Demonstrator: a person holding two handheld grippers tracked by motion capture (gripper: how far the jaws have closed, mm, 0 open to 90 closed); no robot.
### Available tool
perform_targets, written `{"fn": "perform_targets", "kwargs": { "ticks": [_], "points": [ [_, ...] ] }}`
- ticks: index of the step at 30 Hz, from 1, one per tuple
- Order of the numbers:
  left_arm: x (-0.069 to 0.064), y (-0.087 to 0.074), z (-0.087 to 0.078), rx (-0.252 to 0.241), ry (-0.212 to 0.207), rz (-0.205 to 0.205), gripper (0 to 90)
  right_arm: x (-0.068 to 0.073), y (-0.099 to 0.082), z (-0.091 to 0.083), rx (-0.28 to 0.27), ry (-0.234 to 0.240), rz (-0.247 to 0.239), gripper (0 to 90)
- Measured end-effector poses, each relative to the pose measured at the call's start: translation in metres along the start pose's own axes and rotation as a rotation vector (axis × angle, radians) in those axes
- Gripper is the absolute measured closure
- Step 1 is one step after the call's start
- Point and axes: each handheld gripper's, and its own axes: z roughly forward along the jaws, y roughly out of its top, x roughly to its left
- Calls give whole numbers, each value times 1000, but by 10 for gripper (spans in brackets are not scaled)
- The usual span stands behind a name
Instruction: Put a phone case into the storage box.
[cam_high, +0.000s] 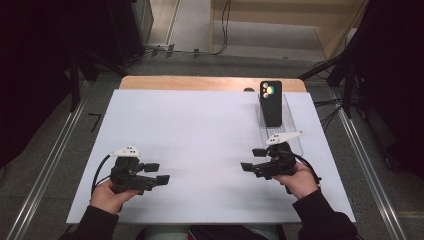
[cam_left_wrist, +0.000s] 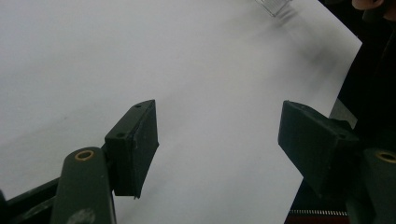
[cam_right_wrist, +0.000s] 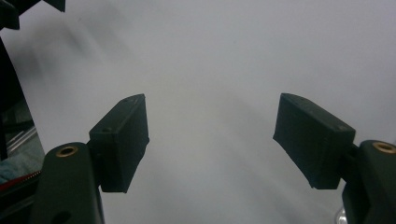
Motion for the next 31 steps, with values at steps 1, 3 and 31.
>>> {"fn": "perform_targets", "kwargs": {
  "ticks": [1, 3, 31],
  "points": [
    [0, 0, 0, -1, -2, -1, 293, 1, -3, 0, 2, 0, 0, 242],
    [0, -1, 0, 2, 0, -3, 292, 1, -8, -1, 11, -2, -4, 242],
    [-3, -6, 3, 10, -24, 5, 292, -11, -44, -14, 57, 16, -3, 234]
  ]
}}
